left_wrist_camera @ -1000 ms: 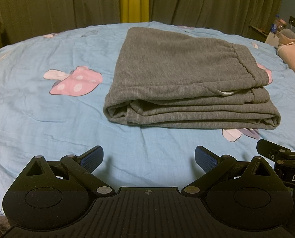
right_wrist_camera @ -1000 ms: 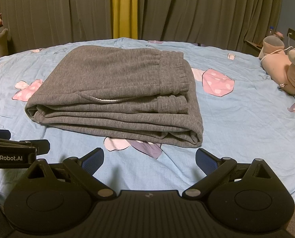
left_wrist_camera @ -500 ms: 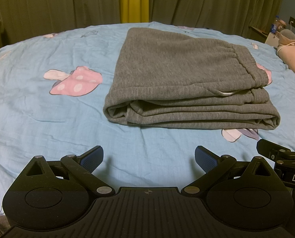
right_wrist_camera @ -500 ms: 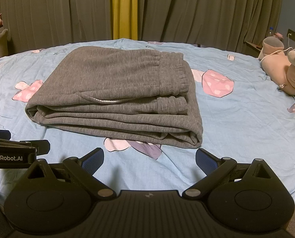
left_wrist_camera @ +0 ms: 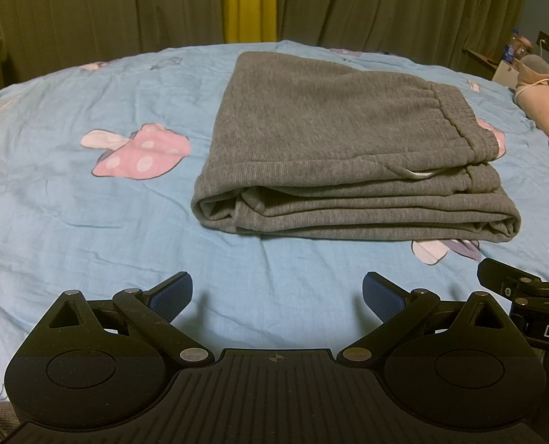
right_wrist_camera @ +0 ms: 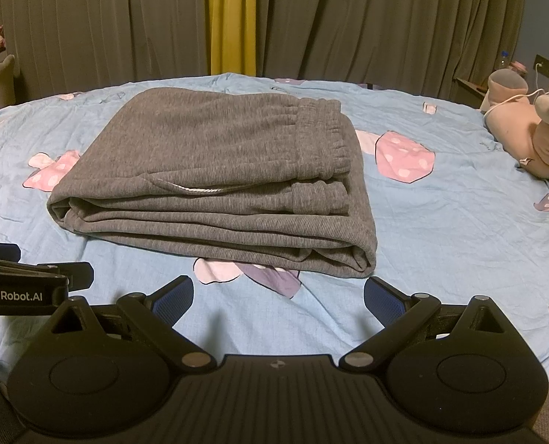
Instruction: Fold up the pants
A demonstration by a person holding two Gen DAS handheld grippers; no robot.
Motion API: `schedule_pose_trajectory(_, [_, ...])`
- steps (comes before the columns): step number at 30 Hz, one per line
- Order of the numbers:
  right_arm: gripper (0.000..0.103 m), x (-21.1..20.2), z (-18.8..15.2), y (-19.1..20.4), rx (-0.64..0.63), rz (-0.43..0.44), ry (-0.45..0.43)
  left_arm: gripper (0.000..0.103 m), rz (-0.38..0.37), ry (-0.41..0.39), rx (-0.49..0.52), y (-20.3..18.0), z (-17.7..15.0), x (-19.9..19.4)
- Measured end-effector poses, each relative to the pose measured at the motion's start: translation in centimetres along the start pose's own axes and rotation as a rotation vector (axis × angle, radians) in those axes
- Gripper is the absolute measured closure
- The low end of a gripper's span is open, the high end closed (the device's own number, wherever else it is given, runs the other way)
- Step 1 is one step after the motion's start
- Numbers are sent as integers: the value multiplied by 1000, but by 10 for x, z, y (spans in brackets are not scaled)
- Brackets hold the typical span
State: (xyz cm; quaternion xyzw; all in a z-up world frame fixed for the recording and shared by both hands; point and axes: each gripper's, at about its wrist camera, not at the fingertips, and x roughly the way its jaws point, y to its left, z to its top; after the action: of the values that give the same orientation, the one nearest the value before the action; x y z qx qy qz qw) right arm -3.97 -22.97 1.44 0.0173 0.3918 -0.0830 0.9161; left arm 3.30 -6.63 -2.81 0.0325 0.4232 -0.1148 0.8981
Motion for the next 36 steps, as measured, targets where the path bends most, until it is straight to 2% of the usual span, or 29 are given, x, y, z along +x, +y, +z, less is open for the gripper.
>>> schedule_pose_trajectory(36, [4, -2, 0, 1, 5, -6, -6, 1, -4, -1, 0, -3, 1, -1])
